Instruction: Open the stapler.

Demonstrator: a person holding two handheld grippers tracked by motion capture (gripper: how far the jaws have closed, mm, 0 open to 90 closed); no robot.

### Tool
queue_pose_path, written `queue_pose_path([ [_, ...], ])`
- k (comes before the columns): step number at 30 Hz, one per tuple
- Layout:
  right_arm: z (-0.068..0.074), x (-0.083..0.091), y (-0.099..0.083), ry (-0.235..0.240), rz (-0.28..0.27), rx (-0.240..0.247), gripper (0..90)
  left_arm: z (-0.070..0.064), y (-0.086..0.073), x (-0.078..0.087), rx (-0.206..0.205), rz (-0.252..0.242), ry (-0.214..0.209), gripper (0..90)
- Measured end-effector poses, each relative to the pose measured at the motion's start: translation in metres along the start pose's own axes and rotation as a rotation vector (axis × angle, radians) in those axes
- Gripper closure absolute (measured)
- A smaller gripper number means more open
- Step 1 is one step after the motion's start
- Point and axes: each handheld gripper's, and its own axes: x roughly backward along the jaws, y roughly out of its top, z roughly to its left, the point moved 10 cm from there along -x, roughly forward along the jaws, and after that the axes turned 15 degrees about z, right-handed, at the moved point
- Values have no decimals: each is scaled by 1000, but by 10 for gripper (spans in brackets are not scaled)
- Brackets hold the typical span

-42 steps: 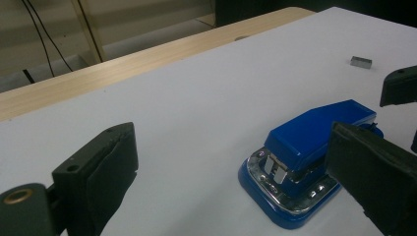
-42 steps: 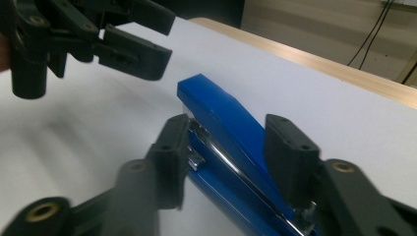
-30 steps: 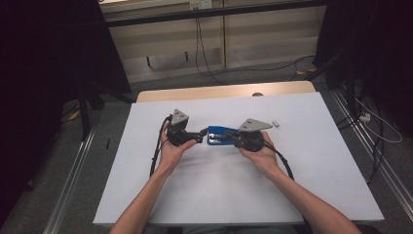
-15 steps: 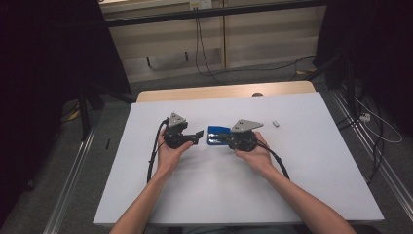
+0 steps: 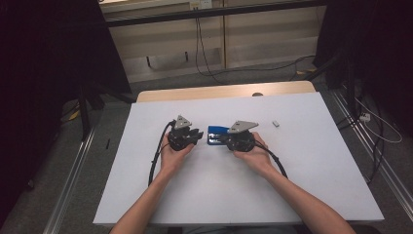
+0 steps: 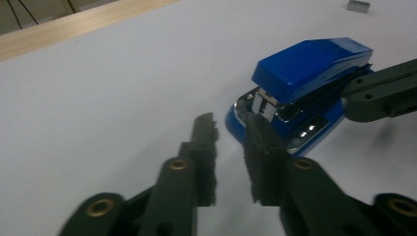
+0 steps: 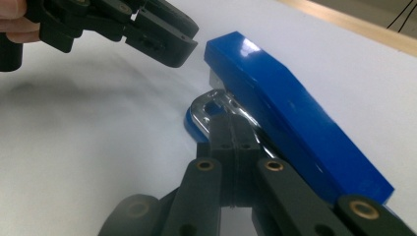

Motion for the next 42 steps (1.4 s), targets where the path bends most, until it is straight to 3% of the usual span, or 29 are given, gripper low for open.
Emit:
queue_pose_path([
  [5,-3,-4,-1,-6,22,2,900,-4,0,-4,-3,9,-8,900],
  [17,-6,-10,-4,-27,53,-2,900,-9,2,-11,-49,37,10,900],
  [28,-7,-12,-4,-28,68,-11,900,-12,3,-14,-45,31,5,900],
  [31,-7,-12,-5,-25,69,-15,900,-15,4,-15,-34,24,-18,900],
  [38,-8,-12,-5,-15,69,-23,900,-15,4,-16,-55,32,2,900],
  [42,-8,-12,-5,-20,68,-25,900,-16,8,-13,-52,9,7,900],
])
